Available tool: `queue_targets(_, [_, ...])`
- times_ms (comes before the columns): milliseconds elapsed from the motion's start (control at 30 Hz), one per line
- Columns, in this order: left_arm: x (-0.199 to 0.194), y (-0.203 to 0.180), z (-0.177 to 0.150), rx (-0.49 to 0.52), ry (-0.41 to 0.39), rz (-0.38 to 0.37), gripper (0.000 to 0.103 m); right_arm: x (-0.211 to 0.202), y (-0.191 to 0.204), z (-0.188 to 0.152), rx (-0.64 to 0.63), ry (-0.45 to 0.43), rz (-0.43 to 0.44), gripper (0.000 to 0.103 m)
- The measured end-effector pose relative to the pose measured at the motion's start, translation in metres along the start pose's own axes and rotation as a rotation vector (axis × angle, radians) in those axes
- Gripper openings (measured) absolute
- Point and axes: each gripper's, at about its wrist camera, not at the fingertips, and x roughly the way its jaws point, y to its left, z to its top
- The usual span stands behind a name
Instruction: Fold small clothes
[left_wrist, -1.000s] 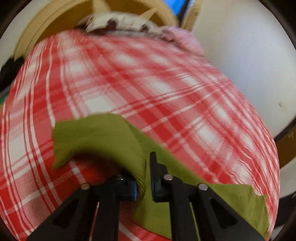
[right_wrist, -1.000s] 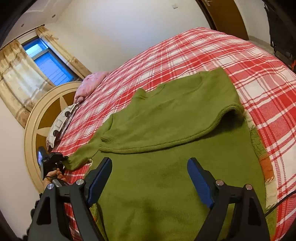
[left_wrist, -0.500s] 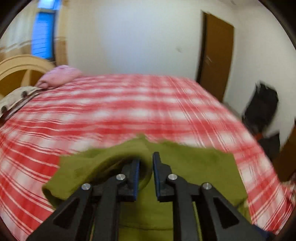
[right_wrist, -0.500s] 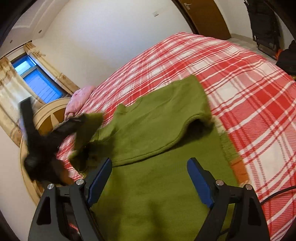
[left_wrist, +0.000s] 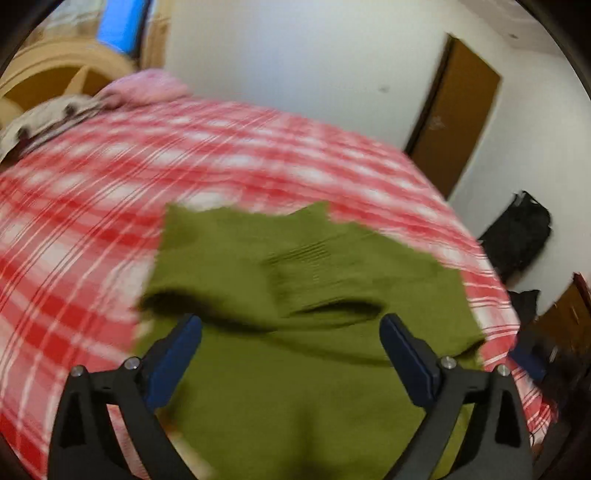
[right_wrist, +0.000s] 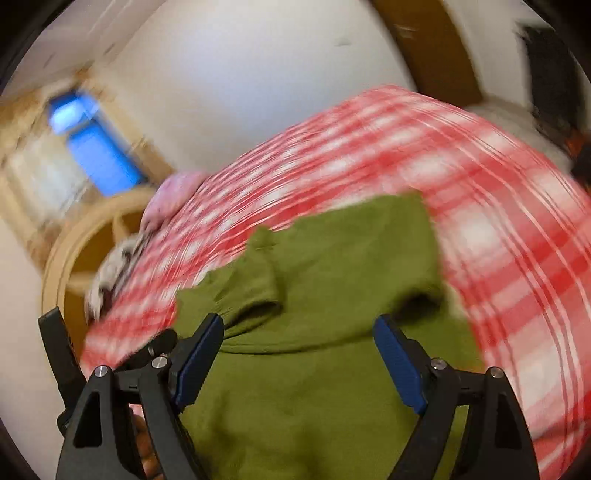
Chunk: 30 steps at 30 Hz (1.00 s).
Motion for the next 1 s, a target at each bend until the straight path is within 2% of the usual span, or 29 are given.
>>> queue_targets(67, [0.005,0.021,-0.008,-0.032,0.044,0.064,0.098,0.031,0.027,0.007,-0.103,0.065,0.027,0.084])
queue_targets(167, [0.004,0.046,-0.026,-0.076,0.094,0.126,0.096,0.079,0.067,0.007,-0.248,0.128,-0.016,0.084])
queue_targets(233, [0.001,0.057,-0.036,-0.065,0.109,0.181,0.096,0.107,0.09,0.001,-0.334,0.157,-0.032,0.084])
queue_targets(333, [-0.01,0.077,-0.052,-0.028,0.134,0.291,0.096,0.148,0.107,-0.009,-0.42,0.203,-0.1,0.084])
queue_targets(400, [-0.017,0.099,-0.058,-0.044,0.143,0.331,0.096,0.17,0.108,-0.014,-0.446,0.222,-0.167,0.084])
queue_targets(467, [-0.031,0.121,-0.062,-0.1,0.129,0.348,0.096,0.187,0.101,-0.015,-0.414,0.261,-0.208,0.084])
queue_targets(533, [-0.045,0.136,-0.063,-0.132,0.102,0.362,0.095,0.19,0.092,-0.012,-0.382,0.256,-0.221,0.07])
queue_targets(567, [-0.049,0.139,-0.059,-0.134,0.087,0.367,0.095,0.188,0.09,-0.01,-0.374,0.254,-0.211,0.068])
queue_targets(600, [-0.052,0.142,-0.057,-0.135,0.073,0.371,0.095,0.186,0.086,-0.007,-0.362,0.256,-0.209,0.055])
queue_targets(633, [-0.055,0.144,-0.055,-0.139,0.054,0.372,0.095,0.183,0.082,-0.003,-0.35,0.253,-0.225,0.031])
queue_targets(667, [-0.055,0.145,-0.051,-0.143,0.04,0.37,0.095,0.182,0.076,0.001,-0.328,0.252,-0.226,0.019])
queue_targets(700, [-0.057,0.144,-0.048,-0.144,0.018,0.36,0.095,0.176,0.061,0.008,-0.252,0.253,-0.187,0.013])
queue_targets(800, [-0.06,0.137,-0.041,-0.13,-0.022,0.314,0.095,0.15,0.016,0.021,-0.036,0.219,-0.088,0.012])
queue_targets(900, [-0.062,0.129,-0.043,-0.113,-0.043,0.255,0.095,0.115,-0.043,0.028,0.164,0.123,0.009,0.012])
queue_targets(1000, [-0.059,0.119,-0.042,-0.089,-0.039,0.22,0.095,0.1,-0.087,0.026,0.252,0.096,-0.013,0.012])
